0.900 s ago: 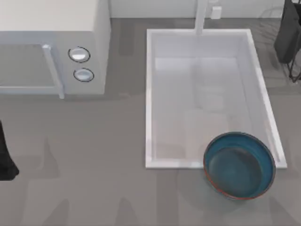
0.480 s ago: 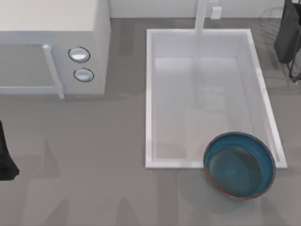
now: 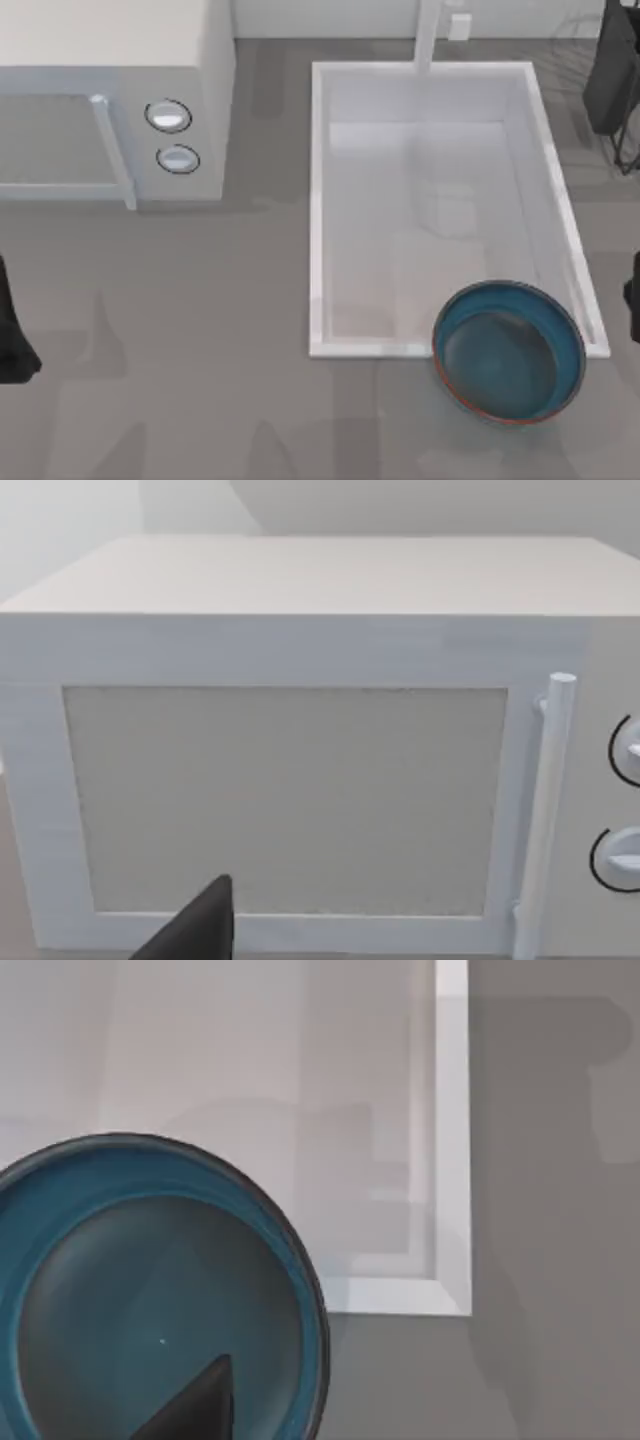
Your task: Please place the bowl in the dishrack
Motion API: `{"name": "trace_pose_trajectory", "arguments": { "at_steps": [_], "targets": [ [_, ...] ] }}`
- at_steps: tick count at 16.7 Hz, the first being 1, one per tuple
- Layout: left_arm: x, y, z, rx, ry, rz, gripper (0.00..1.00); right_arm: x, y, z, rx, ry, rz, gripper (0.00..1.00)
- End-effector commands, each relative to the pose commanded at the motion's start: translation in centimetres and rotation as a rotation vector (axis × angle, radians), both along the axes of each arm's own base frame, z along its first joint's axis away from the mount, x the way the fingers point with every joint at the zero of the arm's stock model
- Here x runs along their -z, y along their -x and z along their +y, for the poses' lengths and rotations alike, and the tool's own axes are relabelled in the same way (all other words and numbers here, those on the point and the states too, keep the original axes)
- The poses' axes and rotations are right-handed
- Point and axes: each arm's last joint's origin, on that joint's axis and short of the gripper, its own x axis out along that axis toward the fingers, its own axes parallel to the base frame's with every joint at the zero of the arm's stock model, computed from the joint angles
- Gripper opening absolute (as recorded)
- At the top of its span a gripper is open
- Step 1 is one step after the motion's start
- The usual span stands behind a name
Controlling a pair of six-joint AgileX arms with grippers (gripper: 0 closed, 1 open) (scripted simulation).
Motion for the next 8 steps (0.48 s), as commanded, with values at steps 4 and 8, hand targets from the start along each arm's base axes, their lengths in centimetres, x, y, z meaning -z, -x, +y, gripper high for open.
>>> {"name": "trace_pose_trajectory", "arguments": {
  "at_steps": [4, 8],
  "targets": [
    [0.0, 0.0, 0.0, 0.0, 0.0, 0.0, 1.0, 0.3, -4.2, 3.1, -0.003, 0.069, 0.344, 1.0],
    [0.0, 0.0, 0.0, 0.0, 0.0, 0.0, 1.0, 0.1, -6.7, 5.6, 0.002, 0.126, 0.5, 1.0]
  ]
}}
